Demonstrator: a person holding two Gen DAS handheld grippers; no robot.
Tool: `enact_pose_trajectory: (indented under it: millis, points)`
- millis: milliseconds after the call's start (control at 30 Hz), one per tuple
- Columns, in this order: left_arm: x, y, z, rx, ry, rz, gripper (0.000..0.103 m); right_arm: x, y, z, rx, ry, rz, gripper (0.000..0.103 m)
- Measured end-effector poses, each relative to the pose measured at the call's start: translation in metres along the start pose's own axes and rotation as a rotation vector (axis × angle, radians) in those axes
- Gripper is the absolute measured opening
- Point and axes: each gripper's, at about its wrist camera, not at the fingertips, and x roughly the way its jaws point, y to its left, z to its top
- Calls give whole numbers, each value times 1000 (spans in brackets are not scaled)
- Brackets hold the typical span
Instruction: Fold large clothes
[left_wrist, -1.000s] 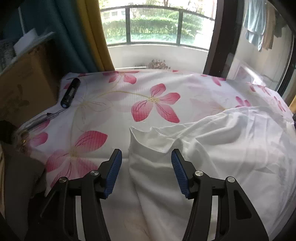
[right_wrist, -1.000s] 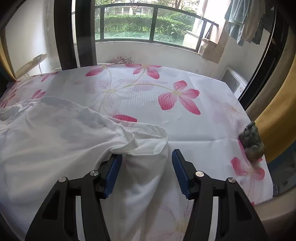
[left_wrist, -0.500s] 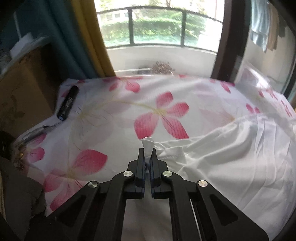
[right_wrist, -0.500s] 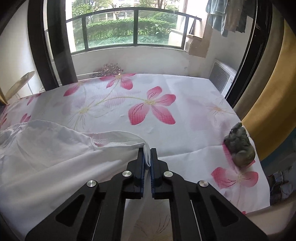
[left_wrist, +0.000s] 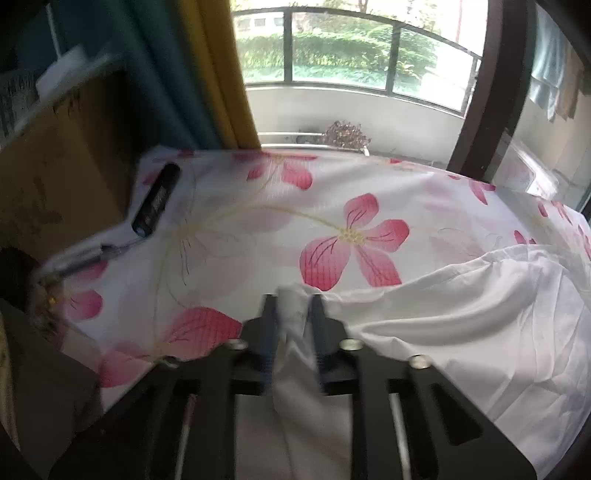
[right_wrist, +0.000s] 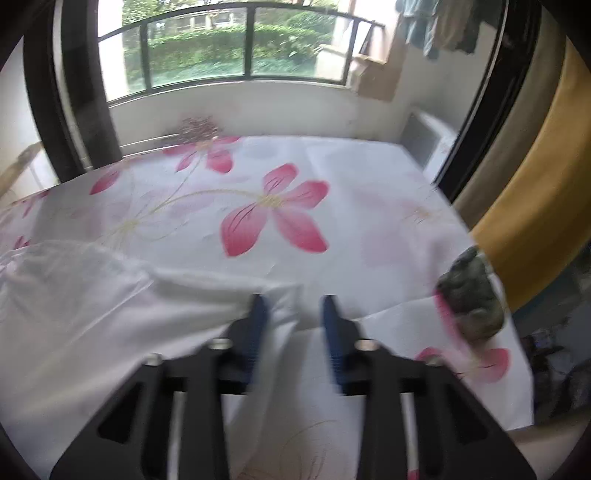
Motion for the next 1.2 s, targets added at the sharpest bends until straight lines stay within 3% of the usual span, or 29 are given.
enact_pose_trajectory:
  millis: [100,233,333,467,767,800,833,900,1000,1067,1200]
  points:
    - [-11,-2,3,23,-40,-25,41,-14,2,3,-4,-42,-3,47]
    - [-8,-4,5,69,-31,-27,43,-36,13,3,-35,-99,-24,48]
    - [-4,-6,4,101,-4,-30,43,-49,30,1,-78,-119,27,49]
    - [-9,-9,1,145,-14,-95,43,-61,64,-3,-166,-132,138,49]
    - [6,-37,4,296,24,-103,43,-30,132,0,-348,-59,283,49]
    - [10,-40,4,310,30,-90,39,-28,135,0,-356,-51,290,49]
    - [14,-41,4,315,36,-78,20,-24,138,0,-364,-39,291,49]
    - [18,-39,7,287,38,-116,8,-14,144,1,-374,-13,281,49]
    - [21,-43,9,292,25,-108,5,-5,149,2,-381,-15,261,47]
    - [22,-46,10,296,12,-93,5,-2,150,3,-384,-17,273,34]
    - [29,-41,18,235,-7,-50,5,1,150,11,-384,-28,249,33]
